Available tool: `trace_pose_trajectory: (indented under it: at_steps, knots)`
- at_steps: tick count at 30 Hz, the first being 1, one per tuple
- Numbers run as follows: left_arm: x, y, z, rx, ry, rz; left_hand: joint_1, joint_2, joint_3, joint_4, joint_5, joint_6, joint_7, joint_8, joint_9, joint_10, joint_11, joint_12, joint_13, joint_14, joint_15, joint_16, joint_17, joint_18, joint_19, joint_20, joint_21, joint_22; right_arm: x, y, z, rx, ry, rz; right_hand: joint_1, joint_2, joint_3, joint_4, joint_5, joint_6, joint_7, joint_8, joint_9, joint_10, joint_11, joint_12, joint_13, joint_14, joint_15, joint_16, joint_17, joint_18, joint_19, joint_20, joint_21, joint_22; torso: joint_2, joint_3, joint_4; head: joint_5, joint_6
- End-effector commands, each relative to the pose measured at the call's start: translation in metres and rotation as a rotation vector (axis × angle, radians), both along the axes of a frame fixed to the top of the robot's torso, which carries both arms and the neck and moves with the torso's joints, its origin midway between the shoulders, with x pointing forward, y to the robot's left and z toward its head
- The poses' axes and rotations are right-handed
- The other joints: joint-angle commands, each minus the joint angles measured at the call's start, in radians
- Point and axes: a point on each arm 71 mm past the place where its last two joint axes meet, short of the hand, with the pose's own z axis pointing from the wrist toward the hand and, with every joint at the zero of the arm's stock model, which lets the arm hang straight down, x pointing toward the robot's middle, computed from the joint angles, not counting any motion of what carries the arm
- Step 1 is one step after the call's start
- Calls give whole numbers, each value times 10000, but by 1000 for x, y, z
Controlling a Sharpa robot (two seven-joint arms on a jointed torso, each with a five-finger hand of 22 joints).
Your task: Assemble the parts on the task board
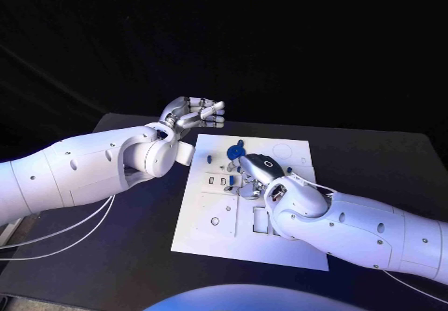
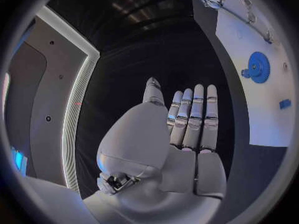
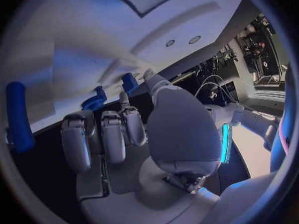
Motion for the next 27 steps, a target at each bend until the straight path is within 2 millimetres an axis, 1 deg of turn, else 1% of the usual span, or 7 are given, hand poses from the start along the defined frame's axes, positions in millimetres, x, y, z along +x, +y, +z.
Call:
trace_pose_trajectory:
  at_steps: [1, 7, 14, 16, 18, 20, 27]
  knots:
    - [0, -1, -1, 306, 61, -232, -2, 146, -165, 7, -69, 6, -15, -40, 53, 94, -41, -23, 5, 345, -60, 105, 129, 137, 165, -36, 5, 16, -5, -1, 11, 813, -617, 307, 168, 19, -108, 85, 2, -47, -1, 11, -30, -3, 82, -58, 973, 1026, 64, 41, 2629, -143, 1046, 84, 54, 2627, -44, 7, -31, 9, 12]
    - [-1, 1, -5, 2137, -99, -907, 158, 398, -560, 44, 110, 122, -270, -17, 244, 1369, -485, 324, 342, 1755, -592, 1169, 1114, 136, 1447, -548, 702, 299, -7, -21, 34, 1795, -432, 616, 767, 102, 195, 186, 1355, 261, -83, 275, -28, -33, 4, -77, 947, 1026, 0, 41, 2629, -141, 1042, 41, 49, 2625, -143, -9, -74, 16, 25]
    - [-5, 2, -17, 5252, 639, -1862, -43, 667, -1107, 92, 274, 874, -780, 334, 784, 2838, -1107, 822, 1183, 2907, -1256, 3503, 3208, 121, 2834, -1186, 1750, 849, 2, -68, 63, 2528, 726, 101, 687, -9, 430, 299, 1552, 615, -179, 597, 161, -36, -75, -77, 937, 1026, -65, 41, 2629, -131, 1019, -18, 13, 2610, -299, -20, -149, 96, -23]
    - [-6, 2, -21, 5900, 1074, -2023, -236, 621, -1096, 102, 312, 1045, -938, 479, 1130, 3126, -1286, 1238, 1694, 3239, -1461, 4896, 4288, 114, 3247, -1411, 2432, 1278, 4, -80, 70, 2653, 884, -105, 592, -17, 428, 372, 1540, 656, -200, 655, 216, -44, -93, -89, 922, 1026, -82, 41, 2629, -128, 1012, -33, 0, 2606, -343, -16, -181, 109, -49]
    - [-8, 2, -25, 6516, 1503, -2187, -336, 570, -1099, 113, 429, 1163, -1108, 696, 1545, 3251, -1454, 1858, 2371, 4452, -1662, 8924, 7898, 80, 3647, -1644, 3379, 1907, 5, -92, 77, 2746, 936, -294, 557, -14, 428, 402, 1538, 657, -204, 668, 233, -41, -98, -87, 923, 1026, -87, 41, 2629, -128, 1013, -39, 2, 2606, -364, 1, -204, 106, -57]
    - [-10, 2, -29, 7175, 2010, -2413, -777, 619, -1089, 109, 419, 1022, -1261, 1026, 2409, 2867, -1568, 3436, 4069, 5103, -1780, 11647, 10465, -118, 3629, -1825, 5748, 4253, 8, -104, 84, 2842, 950, -544, 524, -16, 424, 428, 1539, 651, -208, 677, 248, -37, -101, -84, 925, 1026, -92, 41, 2629, -129, 1014, -44, 5, 2607, -386, 15, -222, 97, -54]
    - [-20, -8, -34, 9899, 2692, -3240, -1461, 772, -1109, 130, 196, 1177, -1556, 1837, 4269, 2953, -1930, 7696, 8148, 5985, -2056, 13571, 12622, -631, 4259, -2007, 9830, 9387, 20, -135, 98, 2970, 1020, -1455, 440, -10, 433, 507, 1626, 583, -210, 683, 287, -43, -108, -98, 908, 1026, -102, 41, 2629, -133, 1023, -58, 19, 2613, -482, 73, -248, 158, -145]
